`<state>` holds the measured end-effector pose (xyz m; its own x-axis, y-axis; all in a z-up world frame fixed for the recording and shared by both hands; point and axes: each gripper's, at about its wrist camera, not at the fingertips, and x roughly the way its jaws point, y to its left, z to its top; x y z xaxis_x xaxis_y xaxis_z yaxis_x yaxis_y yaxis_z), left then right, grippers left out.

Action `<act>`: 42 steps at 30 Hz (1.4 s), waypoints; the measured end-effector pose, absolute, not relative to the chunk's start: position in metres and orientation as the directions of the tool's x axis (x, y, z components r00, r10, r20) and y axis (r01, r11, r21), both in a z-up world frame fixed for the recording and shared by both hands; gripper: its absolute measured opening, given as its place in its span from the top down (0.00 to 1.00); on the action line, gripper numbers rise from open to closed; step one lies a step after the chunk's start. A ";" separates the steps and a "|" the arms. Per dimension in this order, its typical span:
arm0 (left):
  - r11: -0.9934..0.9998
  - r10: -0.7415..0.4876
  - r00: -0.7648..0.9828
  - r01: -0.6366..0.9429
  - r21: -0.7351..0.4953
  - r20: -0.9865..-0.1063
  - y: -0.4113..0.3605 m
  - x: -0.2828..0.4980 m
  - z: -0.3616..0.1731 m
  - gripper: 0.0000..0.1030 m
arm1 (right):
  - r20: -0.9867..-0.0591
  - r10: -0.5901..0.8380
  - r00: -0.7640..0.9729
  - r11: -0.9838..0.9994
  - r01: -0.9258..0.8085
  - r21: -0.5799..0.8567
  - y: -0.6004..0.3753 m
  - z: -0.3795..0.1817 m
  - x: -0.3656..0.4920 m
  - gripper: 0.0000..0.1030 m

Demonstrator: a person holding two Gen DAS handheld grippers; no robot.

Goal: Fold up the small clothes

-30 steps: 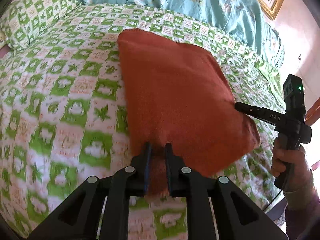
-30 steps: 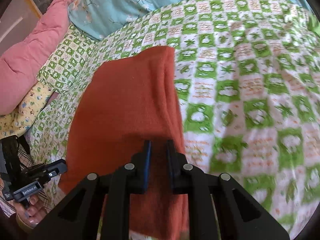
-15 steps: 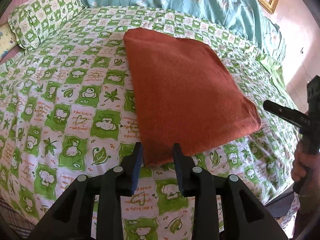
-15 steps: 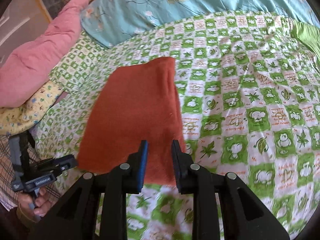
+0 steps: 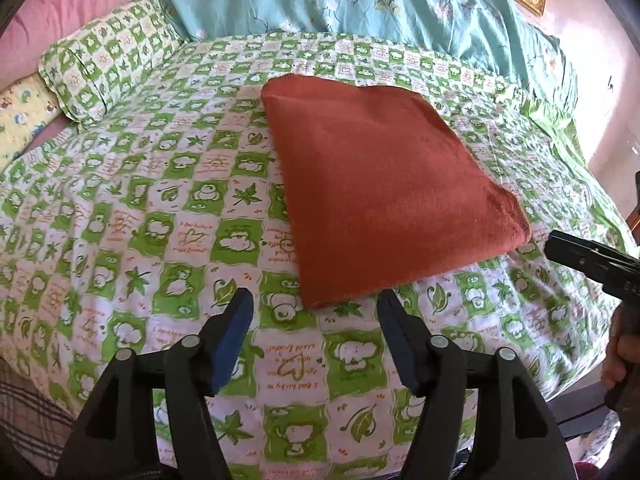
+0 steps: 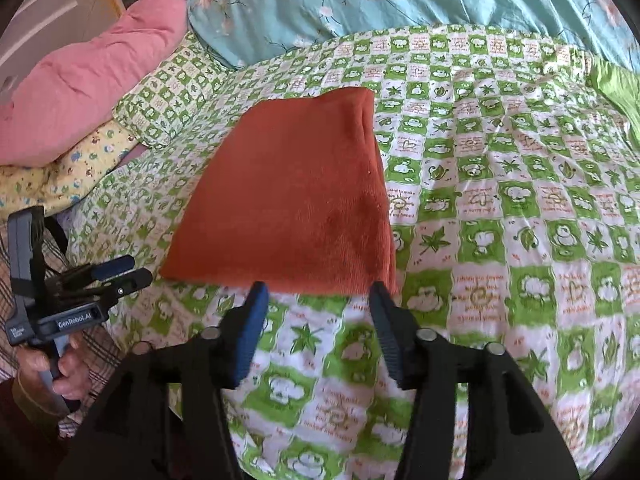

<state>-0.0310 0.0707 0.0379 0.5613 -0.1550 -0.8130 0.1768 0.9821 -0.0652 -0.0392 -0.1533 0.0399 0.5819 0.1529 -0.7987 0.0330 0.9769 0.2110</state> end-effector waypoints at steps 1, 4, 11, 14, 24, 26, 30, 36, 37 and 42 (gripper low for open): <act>0.982 -0.150 0.564 0.178 -0.058 -0.812 0.072 -0.033 0.038 0.34 | -0.800 0.150 0.581 0.978 0.033 0.207 -0.152 0.040 -0.041 0.44; 0.982 -0.143 0.569 0.180 -0.047 -0.810 0.074 -0.036 0.040 0.31 | -0.803 0.132 0.581 0.983 0.030 0.184 -0.147 0.042 -0.050 0.37; 0.983 -0.130 0.582 0.180 -0.029 -0.802 0.077 -0.042 0.044 0.21 | -0.801 0.131 0.584 0.988 -0.008 0.156 -0.136 0.042 -0.065 0.16; 0.984 -0.113 0.586 0.176 -0.010 -0.802 0.078 -0.042 0.044 0.20 | -0.803 0.126 0.583 0.990 -0.017 0.143 -0.132 0.042 -0.065 0.16; 0.991 -0.079 0.582 0.134 0.000 -0.809 0.081 -0.035 0.043 0.13 | -0.795 0.135 0.591 0.989 -0.030 0.145 -0.128 0.043 -0.055 0.12; 0.991 -0.076 0.584 0.131 0.002 -0.808 0.081 -0.032 0.044 0.13 | -0.793 0.146 0.592 0.987 -0.036 0.155 -0.128 0.043 -0.053 0.11; 0.991 -0.075 0.589 0.137 0.008 -0.805 0.076 -0.028 0.045 0.09 | -0.797 0.155 0.583 0.987 -0.051 0.154 -0.127 0.040 -0.047 0.10; 0.989 -0.068 0.599 0.147 0.026 -0.798 0.071 -0.021 0.046 0.06 | -0.800 0.161 0.578 0.986 -0.059 0.155 -0.125 0.037 -0.037 0.08; 0.989 -0.063 0.600 0.144 0.030 -0.798 0.072 -0.019 0.046 0.06 | -0.801 0.161 0.577 0.986 -0.059 0.155 -0.126 0.037 -0.035 0.07; 0.991 -0.065 0.591 0.135 0.019 -0.804 0.074 -0.008 0.045 0.06 | -0.809 0.157 0.566 0.987 -0.070 0.143 -0.126 0.035 -0.023 0.06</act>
<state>-0.0085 0.0744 0.0447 0.5905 -0.0645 -0.8044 0.1348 0.9907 0.0195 -0.0231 -0.1255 0.0347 0.5661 0.1573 -0.8092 -0.0700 0.9872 0.1430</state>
